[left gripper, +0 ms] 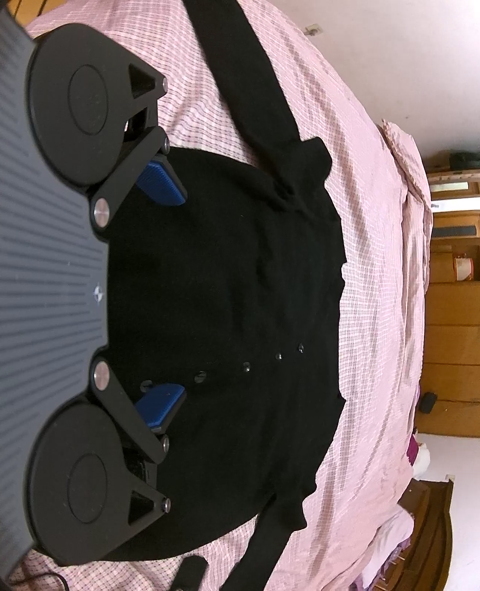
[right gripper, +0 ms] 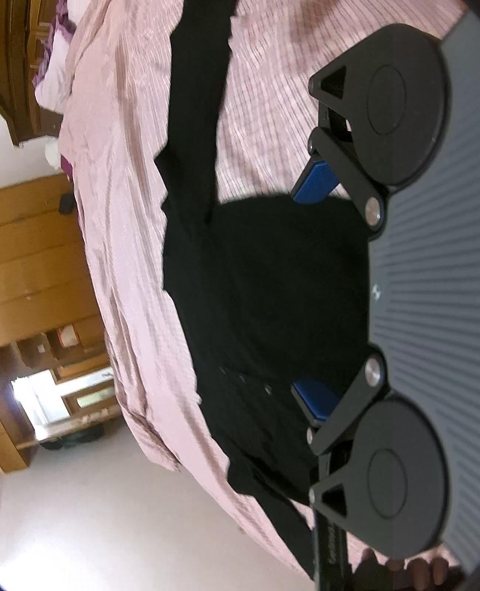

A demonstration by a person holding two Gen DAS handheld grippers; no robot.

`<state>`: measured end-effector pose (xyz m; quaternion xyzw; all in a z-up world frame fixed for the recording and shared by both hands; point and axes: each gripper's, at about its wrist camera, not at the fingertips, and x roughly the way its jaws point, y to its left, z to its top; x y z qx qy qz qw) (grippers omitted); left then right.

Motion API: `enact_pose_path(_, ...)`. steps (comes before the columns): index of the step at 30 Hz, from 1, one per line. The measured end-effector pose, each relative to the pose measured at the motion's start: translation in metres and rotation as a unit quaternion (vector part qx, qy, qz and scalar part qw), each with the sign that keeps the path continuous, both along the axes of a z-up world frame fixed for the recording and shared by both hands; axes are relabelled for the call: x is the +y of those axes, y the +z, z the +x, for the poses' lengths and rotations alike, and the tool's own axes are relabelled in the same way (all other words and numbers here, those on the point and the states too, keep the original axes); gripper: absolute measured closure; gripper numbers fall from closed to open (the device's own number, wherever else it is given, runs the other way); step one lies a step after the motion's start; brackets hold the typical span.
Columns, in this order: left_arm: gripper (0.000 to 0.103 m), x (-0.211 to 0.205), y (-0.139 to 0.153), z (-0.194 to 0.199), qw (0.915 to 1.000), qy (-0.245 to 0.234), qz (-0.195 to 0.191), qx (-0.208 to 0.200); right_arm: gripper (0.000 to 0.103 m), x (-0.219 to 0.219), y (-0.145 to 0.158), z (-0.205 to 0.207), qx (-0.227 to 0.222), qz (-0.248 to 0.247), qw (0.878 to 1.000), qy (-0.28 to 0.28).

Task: Fold small clothes
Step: 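Grasp the black cardigan's sleeve with the right gripper and lift it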

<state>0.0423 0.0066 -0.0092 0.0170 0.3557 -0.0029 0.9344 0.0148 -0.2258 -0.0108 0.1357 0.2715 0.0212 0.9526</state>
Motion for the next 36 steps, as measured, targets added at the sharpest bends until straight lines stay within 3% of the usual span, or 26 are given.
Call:
enact_pose_path(8,0.0,-0.005,0.002,0.037,0.9996,-0.01,-0.015,0.019,0.0,-0.068,0.001,0.014,-0.005,0.028,0.997,-0.078)
enact_pose_path(15,0.0,-0.014,-0.005,0.075,0.9991,0.0,-0.029,0.031,0.0,-0.148,-0.007,0.018,0.002,0.05,0.986,-0.158)
enact_pose_path(21,0.0,-0.024,-0.014,0.104,0.9987,0.007,-0.03,0.042,0.0,-0.21,-0.012,0.016,-0.009,0.036,0.973,-0.23)
enact_pose_path(27,0.0,-0.033,-0.029,0.135,0.9981,0.008,-0.034,0.051,0.0,-0.28,-0.033,0.029,-0.024,0.018,0.951,-0.307)
enact_pose_path(31,0.0,-0.036,-0.044,0.151,0.9971,0.021,-0.026,0.069,0.0,-0.311,-0.052,0.042,-0.021,-0.007,0.946,-0.323)
enact_pose_path(34,0.0,-0.037,-0.058,0.158,0.9951,0.033,-0.022,0.09,0.0,-0.327,-0.065,0.05,-0.024,0.01,0.951,-0.309)
enact_pose_path(36,0.0,-0.038,-0.063,0.157,0.9959,0.032,-0.015,0.083,0.0,-0.333,-0.071,0.053,-0.026,0.025,0.954,-0.297)
